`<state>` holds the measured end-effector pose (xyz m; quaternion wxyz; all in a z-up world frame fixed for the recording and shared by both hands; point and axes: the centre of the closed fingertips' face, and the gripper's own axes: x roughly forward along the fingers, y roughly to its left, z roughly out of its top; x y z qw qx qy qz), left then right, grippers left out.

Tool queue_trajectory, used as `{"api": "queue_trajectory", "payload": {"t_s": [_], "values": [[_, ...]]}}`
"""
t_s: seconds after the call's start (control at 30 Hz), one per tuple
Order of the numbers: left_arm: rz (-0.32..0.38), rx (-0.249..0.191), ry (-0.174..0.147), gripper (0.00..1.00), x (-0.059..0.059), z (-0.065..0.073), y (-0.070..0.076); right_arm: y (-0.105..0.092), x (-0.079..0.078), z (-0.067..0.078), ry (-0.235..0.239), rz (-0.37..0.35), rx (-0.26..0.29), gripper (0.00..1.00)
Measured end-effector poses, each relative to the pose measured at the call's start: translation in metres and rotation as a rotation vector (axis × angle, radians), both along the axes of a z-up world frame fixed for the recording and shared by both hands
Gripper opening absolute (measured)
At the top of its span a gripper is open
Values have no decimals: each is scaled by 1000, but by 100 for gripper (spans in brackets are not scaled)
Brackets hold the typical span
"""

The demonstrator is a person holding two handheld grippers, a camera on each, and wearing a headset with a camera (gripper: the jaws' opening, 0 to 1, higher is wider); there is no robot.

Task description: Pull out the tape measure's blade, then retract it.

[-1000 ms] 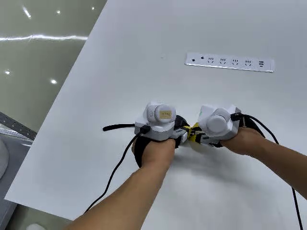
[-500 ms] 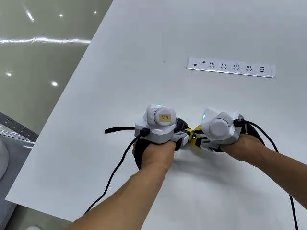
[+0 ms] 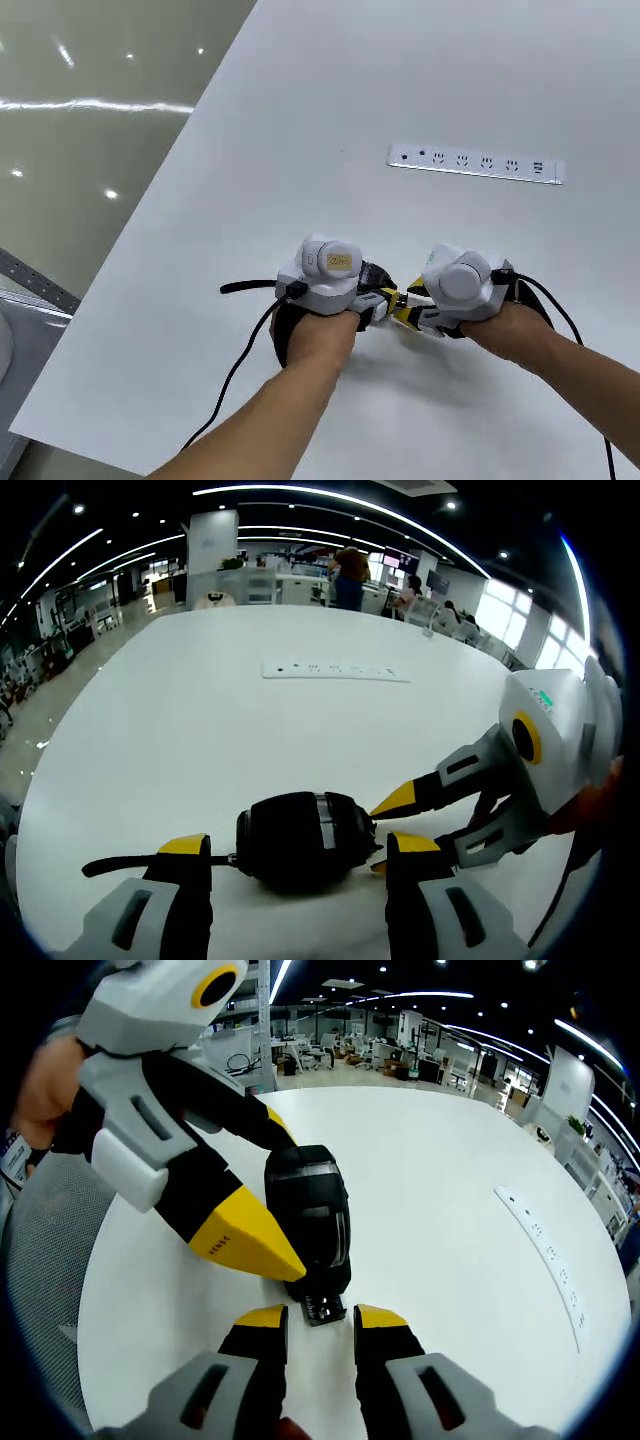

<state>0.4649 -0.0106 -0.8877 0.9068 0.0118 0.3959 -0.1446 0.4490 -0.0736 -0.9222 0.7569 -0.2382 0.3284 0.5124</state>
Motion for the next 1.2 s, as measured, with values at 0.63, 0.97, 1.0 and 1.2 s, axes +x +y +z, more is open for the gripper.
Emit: {"api": "queue_trajectory", "payload": {"t_s": [0.63, 0.97, 1.0, 1.2], "values": [[-46, 12, -24, 74, -25, 14, 6, -9, -18, 31, -14, -117, 50, 34], [-76, 24, -42, 74, -39, 21, 10, -15, -29, 45, -35, -165, 78, 38], [-83, 24, -47, 75, -41, 22, 9, -17, -30, 47, -40, -176, 77, 39], [-100, 28, -55, 77, -54, 25, 13, -25, -38, 55, -43, -223, 95, 40]]}}
